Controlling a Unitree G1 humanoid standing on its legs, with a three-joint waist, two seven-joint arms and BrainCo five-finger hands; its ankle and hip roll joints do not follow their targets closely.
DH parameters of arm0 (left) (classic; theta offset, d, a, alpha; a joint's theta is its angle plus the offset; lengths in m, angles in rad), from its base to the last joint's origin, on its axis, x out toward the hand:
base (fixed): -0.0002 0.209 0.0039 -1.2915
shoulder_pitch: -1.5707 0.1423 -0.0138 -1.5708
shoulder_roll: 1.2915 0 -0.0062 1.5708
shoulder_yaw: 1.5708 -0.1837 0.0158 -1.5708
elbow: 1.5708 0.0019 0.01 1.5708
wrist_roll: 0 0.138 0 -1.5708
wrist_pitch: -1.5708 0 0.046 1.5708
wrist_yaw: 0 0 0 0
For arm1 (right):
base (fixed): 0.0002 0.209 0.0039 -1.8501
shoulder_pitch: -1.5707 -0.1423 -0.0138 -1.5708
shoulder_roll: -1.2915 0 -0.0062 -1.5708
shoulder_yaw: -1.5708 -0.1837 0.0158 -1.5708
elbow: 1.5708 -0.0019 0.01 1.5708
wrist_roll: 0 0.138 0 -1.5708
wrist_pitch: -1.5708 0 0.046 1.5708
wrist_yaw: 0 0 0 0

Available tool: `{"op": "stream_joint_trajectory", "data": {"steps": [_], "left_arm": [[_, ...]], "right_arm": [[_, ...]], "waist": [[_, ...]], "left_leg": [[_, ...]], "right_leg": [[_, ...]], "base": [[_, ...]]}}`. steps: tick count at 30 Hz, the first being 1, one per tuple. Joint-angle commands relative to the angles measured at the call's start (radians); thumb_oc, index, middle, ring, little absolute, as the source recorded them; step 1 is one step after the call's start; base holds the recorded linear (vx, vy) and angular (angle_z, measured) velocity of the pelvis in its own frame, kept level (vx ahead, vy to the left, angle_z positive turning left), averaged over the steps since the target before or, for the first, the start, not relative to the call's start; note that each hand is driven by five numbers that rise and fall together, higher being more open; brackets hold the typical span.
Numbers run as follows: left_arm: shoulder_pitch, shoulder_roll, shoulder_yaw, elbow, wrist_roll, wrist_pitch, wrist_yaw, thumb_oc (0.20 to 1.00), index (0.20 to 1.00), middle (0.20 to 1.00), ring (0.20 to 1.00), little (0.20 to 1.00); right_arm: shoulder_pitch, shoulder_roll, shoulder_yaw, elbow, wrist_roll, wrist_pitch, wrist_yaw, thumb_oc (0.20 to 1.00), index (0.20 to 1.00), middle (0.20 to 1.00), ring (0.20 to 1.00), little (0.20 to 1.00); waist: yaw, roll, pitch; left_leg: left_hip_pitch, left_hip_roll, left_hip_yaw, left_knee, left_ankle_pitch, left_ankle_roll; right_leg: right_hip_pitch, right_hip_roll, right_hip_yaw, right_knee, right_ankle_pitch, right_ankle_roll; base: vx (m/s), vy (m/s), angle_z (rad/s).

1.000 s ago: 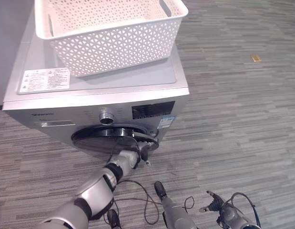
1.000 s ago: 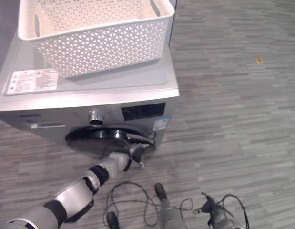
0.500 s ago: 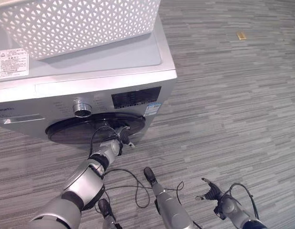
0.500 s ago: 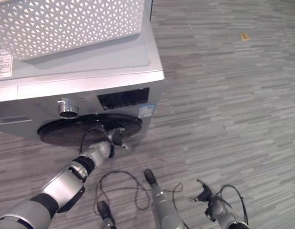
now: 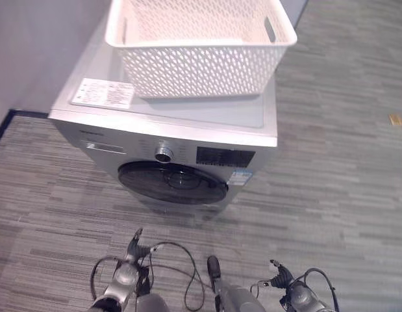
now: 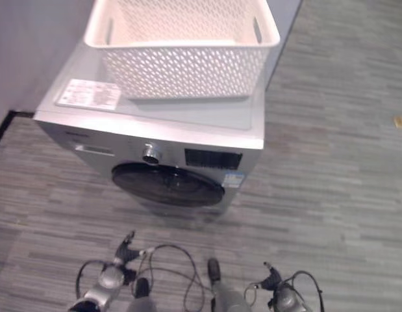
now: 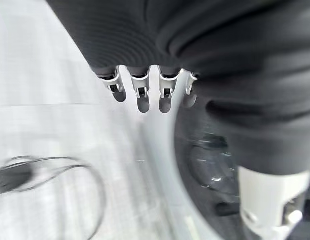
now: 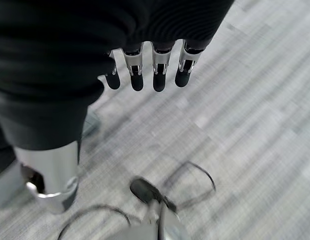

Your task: Grab the laundry basket,head to the washer,open it,put in the laundry and shut it.

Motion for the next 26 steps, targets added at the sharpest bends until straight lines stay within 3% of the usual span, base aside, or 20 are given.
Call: {"op": "stream_joint_trajectory", "data": {"steps": [1, 2, 5, 14, 19, 26], "left_arm": [[-0.019, -0.003, -0.001, -0.045, -0.022, -0.07, -0.063, 1.0, 1.0, 1.0, 1.0, 1.0], [0.01, -0.012, 0.025, -0.006, -0.039, -0.07, -0.071, 1.0, 1.0, 1.0, 1.0, 1.0], [0.035, -0.021, 0.072, 0.059, -0.053, -0.089, -0.064, 1.0, 1.0, 1.0, 1.0, 1.0], [0.054, -0.028, 0.128, 0.213, -0.063, -0.103, -0.081, 1.0, 1.0, 1.0, 1.0, 1.0], [0.055, -0.028, 0.131, 0.228, -0.04, -0.119, -0.041, 1.0, 1.0, 1.0, 1.0, 1.0], [0.059, -0.051, 0.144, 0.259, -0.092, -0.104, -0.08, 1.0, 1.0, 1.0, 1.0, 1.0]], "right_arm": [[0.053, -0.031, -0.023, 0.036, 0.038, -0.003, -0.014, 1.0, 1.0, 1.0, 1.0, 1.0], [0.059, -0.031, -0.058, 0.069, 0.055, -0.005, -0.019, 1.0, 1.0, 1.0, 1.0, 1.0], [0.055, -0.021, -0.083, 0.105, 0.067, -0.007, -0.022, 1.0, 1.0, 1.0, 1.0, 1.0], [0.063, 0.031, -0.087, 0.121, 0.087, -0.013, -0.006, 1.0, 1.0, 1.0, 1.0, 1.0], [0.077, 0.065, -0.074, 0.125, 0.091, -0.014, -0.006, 1.0, 1.0, 1.0, 1.0, 1.0], [0.089, 0.073, -0.058, 0.146, 0.058, 0.004, 0.008, 1.0, 1.0, 1.0, 1.0, 1.0]], "waist": [[0.009, 0.006, -0.022], [0.025, 0.008, -0.028], [0.039, 0.013, -0.051], [0.066, 0.032, -0.103], [0.074, 0.019, -0.127], [0.074, 0.022, -0.145]], "left_leg": [[0.08, -0.059, 0.002, 0.157, -0.121, 0.077], [0.079, -0.067, 0.006, 0.061, -0.156, 0.075], [0.107, -0.066, 0.004, -0.135, -0.248, 0.084], [0.241, -0.1, 0.043, -0.281, -0.259, 0.099], [0.25, -0.118, 0.054, -0.292, -0.272, 0.104], [0.256, -0.133, 0.055, -0.292, -0.281, 0.113]], "right_leg": [[0.013, -0.013, -0.007, -0.001, -0.062, 0.092], [0.024, -0.042, -0.037, 0.0, -0.061, 0.106], [0.042, -0.058, -0.057, 0.008, -0.08, 0.127], [0.107, -0.101, -0.087, 0.014, -0.074, 0.158], [0.113, -0.123, -0.101, 0.01, -0.068, 0.175], [0.129, -0.144, -0.111, 0.006, -0.067, 0.184]], "base": [[0.04, 0.14, 0.28], [0.07, 0.169, 0.16], [0.08, 0.098, 0.68], [0.06, 0.116, 0.08], [0.01, 0.054, -0.12], [0.01, 0.04, -0.02]]}}
